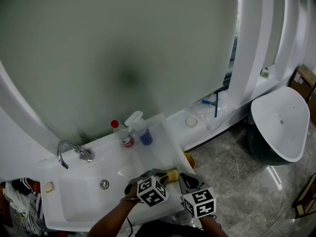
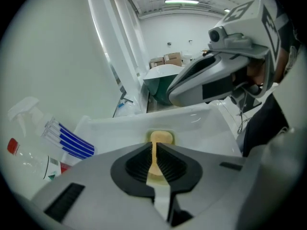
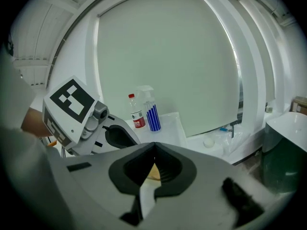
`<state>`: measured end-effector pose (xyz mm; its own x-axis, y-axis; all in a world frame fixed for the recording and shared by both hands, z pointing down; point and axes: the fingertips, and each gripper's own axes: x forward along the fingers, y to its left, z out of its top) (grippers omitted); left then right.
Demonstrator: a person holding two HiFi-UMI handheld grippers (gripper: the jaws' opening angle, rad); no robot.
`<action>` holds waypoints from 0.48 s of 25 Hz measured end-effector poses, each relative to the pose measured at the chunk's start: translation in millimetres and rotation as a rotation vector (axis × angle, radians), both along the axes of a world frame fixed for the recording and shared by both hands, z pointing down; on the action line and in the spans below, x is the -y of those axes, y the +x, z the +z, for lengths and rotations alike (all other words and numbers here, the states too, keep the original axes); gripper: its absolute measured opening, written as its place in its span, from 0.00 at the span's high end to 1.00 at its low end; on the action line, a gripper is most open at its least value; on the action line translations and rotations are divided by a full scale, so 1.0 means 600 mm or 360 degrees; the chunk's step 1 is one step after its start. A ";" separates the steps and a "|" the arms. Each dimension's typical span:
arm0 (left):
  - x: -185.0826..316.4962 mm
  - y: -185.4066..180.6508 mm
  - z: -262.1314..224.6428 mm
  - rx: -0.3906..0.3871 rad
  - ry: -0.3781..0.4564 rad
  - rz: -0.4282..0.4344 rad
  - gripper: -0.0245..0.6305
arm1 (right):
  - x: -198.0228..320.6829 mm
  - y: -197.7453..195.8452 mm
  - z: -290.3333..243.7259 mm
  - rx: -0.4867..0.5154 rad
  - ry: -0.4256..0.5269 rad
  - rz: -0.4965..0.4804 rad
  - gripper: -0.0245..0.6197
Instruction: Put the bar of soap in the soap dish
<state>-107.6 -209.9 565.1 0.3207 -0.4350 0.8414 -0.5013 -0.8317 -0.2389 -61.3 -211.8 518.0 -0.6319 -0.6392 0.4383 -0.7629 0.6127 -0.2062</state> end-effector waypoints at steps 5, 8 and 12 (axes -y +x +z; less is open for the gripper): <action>-0.012 -0.002 -0.008 -0.0042 0.0057 -0.0086 0.91 | -0.014 -0.004 0.000 -0.0002 0.0006 -0.0028 0.95; -0.015 -0.005 -0.020 -0.0056 0.0118 -0.0155 0.92 | -0.022 -0.005 -0.004 -0.0005 0.0014 -0.0047 0.95; -0.024 -0.002 -0.037 -0.0119 0.0172 -0.0237 0.93 | -0.033 -0.001 -0.009 -0.0006 0.0026 -0.0064 0.95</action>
<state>-108.9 -195.6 542.9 0.3059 -0.5688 0.7635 -0.6363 -0.7186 -0.2804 -61.8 -191.9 512.8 -0.6555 -0.6205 0.4305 -0.7385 0.6460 -0.1932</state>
